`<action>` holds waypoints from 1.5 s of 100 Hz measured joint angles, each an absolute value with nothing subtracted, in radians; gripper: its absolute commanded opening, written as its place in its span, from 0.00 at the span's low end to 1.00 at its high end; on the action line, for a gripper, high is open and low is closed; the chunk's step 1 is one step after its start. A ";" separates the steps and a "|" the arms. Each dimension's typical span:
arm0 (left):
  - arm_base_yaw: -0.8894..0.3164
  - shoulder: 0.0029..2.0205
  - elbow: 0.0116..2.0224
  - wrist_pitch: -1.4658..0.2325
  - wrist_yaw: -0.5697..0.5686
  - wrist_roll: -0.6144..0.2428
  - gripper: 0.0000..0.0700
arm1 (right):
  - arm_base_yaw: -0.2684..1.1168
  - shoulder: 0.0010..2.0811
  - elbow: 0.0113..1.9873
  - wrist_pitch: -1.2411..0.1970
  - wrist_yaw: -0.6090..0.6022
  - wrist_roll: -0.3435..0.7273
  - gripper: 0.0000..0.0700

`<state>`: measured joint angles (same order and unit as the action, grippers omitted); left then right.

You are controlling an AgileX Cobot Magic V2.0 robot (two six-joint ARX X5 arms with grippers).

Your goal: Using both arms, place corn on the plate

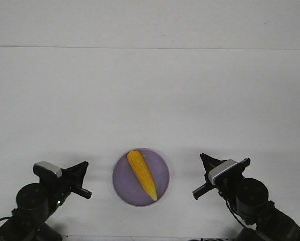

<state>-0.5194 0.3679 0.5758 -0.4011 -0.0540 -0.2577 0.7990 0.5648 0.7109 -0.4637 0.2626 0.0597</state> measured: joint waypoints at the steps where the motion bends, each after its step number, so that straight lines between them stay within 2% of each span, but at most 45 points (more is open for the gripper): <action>1: -0.512 0.364 0.574 -0.397 -0.060 -0.248 0.02 | 0.799 0.565 0.711 -0.464 0.263 0.060 0.02; 22: -0.230 0.181 0.374 -0.174 -0.073 -0.037 0.02 | 0.799 0.565 0.711 -0.463 0.263 0.060 0.02; 31: -0.115 0.096 0.242 -0.119 -0.075 0.025 0.02 | 0.799 0.565 0.711 -0.463 0.263 0.060 0.02; 39: -0.066 0.031 0.158 -0.108 -0.074 0.063 0.02 | 0.799 0.565 0.711 -0.463 0.263 0.060 0.02; 65: -0.052 0.004 0.033 -0.031 -0.074 0.092 0.02 | 0.799 0.565 0.711 -0.462 0.263 0.060 0.02; 84: -0.052 0.004 0.035 0.046 -0.061 0.091 0.02 | 0.799 0.565 0.711 -0.461 0.263 0.060 0.02; 150: -0.052 0.004 0.035 0.044 -0.061 0.091 0.02 | 0.783 0.565 0.711 -0.461 0.263 0.055 0.02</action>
